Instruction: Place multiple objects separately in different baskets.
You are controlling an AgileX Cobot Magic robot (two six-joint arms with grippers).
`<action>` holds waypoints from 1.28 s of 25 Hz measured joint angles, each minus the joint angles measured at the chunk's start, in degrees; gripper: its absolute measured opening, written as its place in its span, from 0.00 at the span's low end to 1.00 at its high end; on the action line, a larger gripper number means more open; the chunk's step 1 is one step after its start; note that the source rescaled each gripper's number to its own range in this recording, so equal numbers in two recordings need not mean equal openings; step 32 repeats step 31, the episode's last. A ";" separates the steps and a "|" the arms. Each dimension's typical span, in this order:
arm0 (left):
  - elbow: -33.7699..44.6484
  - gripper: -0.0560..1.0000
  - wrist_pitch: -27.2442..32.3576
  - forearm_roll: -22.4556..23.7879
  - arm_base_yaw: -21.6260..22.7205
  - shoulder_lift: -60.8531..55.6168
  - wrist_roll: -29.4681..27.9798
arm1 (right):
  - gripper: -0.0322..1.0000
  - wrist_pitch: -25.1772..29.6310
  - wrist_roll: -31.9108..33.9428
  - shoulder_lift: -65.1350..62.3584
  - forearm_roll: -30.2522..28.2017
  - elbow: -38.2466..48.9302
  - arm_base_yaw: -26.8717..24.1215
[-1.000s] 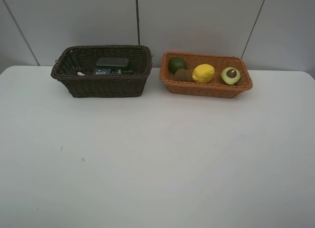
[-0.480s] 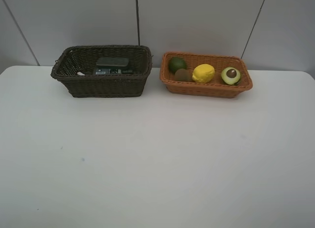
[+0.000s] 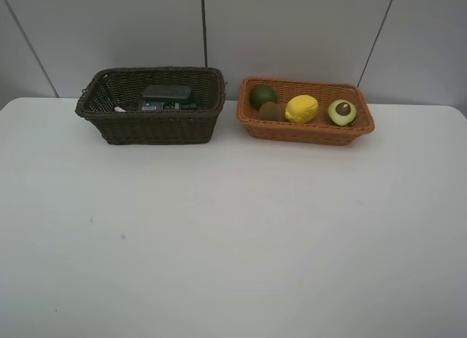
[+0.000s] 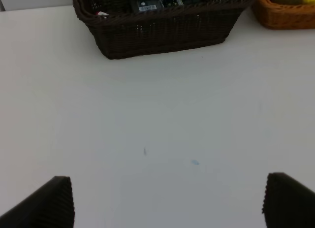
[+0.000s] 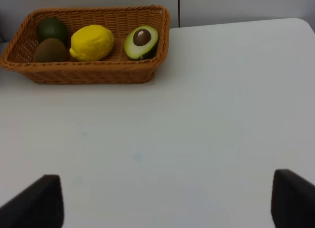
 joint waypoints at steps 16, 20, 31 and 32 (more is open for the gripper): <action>0.00 1.00 0.00 0.00 0.00 0.00 0.00 | 1.00 -0.13 -0.11 0.00 -0.10 0.00 0.00; 0.00 1.00 0.00 0.00 0.00 0.00 0.00 | 1.00 -0.13 -0.14 0.00 -0.10 0.00 0.00; 0.00 1.00 0.00 0.00 0.00 0.00 0.00 | 1.00 -0.13 -0.14 0.00 -0.10 0.00 0.00; 0.00 1.00 0.00 0.00 0.00 0.00 0.00 | 1.00 -0.13 -0.14 0.00 -0.10 0.00 0.00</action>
